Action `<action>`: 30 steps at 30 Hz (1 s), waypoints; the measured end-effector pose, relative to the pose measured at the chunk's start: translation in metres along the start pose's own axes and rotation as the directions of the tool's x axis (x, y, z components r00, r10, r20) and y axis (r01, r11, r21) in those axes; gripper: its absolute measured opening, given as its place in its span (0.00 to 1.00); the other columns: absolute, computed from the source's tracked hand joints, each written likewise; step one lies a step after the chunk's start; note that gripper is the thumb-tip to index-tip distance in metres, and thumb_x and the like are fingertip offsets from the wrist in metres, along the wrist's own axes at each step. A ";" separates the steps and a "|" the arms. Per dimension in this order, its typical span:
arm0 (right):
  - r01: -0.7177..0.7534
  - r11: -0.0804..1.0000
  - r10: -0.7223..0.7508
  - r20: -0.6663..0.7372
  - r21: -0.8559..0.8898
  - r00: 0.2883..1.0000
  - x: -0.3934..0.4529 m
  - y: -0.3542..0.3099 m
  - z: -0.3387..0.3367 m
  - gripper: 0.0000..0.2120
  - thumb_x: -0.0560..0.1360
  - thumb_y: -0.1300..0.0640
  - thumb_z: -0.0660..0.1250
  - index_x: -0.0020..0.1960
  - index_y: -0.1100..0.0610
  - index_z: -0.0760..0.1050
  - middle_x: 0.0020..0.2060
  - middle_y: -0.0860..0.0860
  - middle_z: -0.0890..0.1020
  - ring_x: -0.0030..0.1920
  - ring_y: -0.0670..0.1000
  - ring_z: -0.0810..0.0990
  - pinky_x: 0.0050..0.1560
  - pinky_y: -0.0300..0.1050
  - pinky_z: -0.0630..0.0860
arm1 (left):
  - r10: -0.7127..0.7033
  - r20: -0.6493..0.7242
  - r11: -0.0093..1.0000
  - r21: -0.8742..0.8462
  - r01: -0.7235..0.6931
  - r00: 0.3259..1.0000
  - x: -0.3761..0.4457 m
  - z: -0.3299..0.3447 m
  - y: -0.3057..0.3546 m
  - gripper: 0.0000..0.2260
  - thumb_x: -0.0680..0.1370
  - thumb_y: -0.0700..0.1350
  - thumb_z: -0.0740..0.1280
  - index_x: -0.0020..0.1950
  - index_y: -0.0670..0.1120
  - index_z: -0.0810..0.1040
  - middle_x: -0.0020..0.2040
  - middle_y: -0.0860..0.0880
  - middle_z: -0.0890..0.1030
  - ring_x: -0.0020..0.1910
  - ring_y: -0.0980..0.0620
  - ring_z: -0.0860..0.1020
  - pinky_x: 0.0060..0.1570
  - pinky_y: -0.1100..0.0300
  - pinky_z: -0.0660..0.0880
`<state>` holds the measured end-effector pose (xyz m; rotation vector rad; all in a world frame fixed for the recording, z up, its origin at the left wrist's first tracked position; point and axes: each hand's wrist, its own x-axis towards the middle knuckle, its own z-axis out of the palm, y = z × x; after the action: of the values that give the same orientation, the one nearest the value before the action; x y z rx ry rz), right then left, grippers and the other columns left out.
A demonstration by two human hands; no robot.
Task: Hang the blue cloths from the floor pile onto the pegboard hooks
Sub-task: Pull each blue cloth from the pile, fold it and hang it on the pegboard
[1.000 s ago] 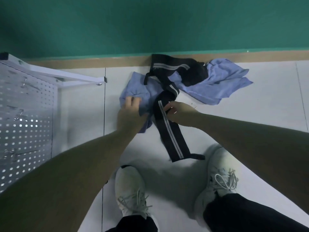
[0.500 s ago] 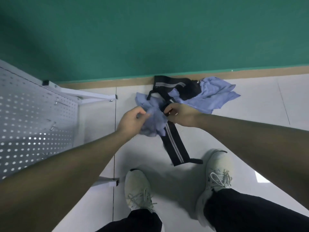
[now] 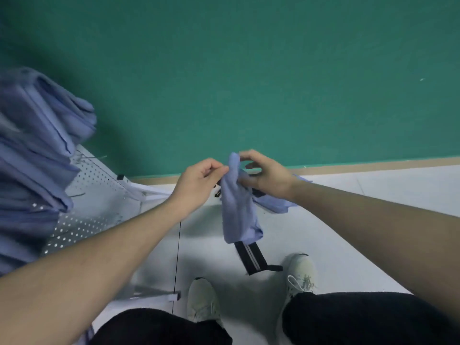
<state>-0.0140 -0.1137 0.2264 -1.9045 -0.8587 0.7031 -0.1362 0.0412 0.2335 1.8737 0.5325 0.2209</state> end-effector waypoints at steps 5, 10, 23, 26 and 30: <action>0.106 0.993 -0.109 -0.050 -0.049 0.993 -0.032 -0.059 -0.029 0.06 0.78 0.60 0.71 0.43 0.56 0.76 0.39 0.44 0.79 0.37 0.38 0.76 0.47 0.32 0.71 | 0.098 -0.069 0.995 0.024 -0.096 0.993 -0.029 -0.010 0.064 0.10 0.82 0.45 0.67 0.42 0.44 0.74 0.36 0.51 0.76 0.35 0.59 0.70 0.38 0.65 0.70; 0.167 0.985 -0.165 -0.046 0.040 0.985 -0.059 -0.106 -0.047 0.20 0.72 0.62 0.73 0.54 0.46 0.67 0.56 0.47 0.76 0.59 0.50 0.79 0.61 0.44 0.76 | 0.152 -0.003 0.986 -0.068 -0.152 0.988 -0.056 -0.017 0.111 0.09 0.78 0.53 0.65 0.40 0.52 0.74 0.38 0.49 0.77 0.41 0.52 0.73 0.50 0.45 0.75; 0.285 0.944 -0.313 -0.184 -0.165 0.932 -0.114 -0.190 -0.071 0.04 0.79 0.58 0.69 0.46 0.54 0.76 0.48 0.51 0.83 0.50 0.46 0.78 0.58 0.39 0.71 | 0.225 -0.017 0.971 0.087 -0.223 0.974 -0.114 -0.032 0.186 0.09 0.85 0.50 0.60 0.46 0.48 0.70 0.35 0.51 0.73 0.30 0.60 0.66 0.32 0.65 0.64; 0.254 0.962 -0.269 -0.187 -0.102 0.945 -0.124 -0.206 -0.070 0.08 0.82 0.56 0.64 0.44 0.50 0.70 0.38 0.54 0.79 0.41 0.50 0.74 0.51 0.53 0.74 | 0.228 0.029 0.971 -0.073 -0.226 0.973 -0.128 -0.030 0.196 0.13 0.79 0.57 0.67 0.52 0.50 0.69 0.43 0.47 0.80 0.38 0.54 0.73 0.42 0.58 0.72; 0.248 0.942 -0.293 -0.198 -0.226 0.935 -0.137 -0.232 -0.072 0.07 0.83 0.53 0.61 0.46 0.49 0.68 0.35 0.55 0.76 0.36 0.51 0.69 0.42 0.48 0.69 | 0.268 0.025 0.963 -0.045 -0.267 0.963 -0.139 -0.029 0.204 0.27 0.64 0.57 0.77 0.56 0.60 0.67 0.50 0.51 0.84 0.48 0.53 0.84 0.50 0.54 0.81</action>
<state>-0.1056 -0.1768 0.4819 -1.9431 -1.0478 0.2293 -0.2188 -0.0556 0.4479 1.9030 0.2493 0.3780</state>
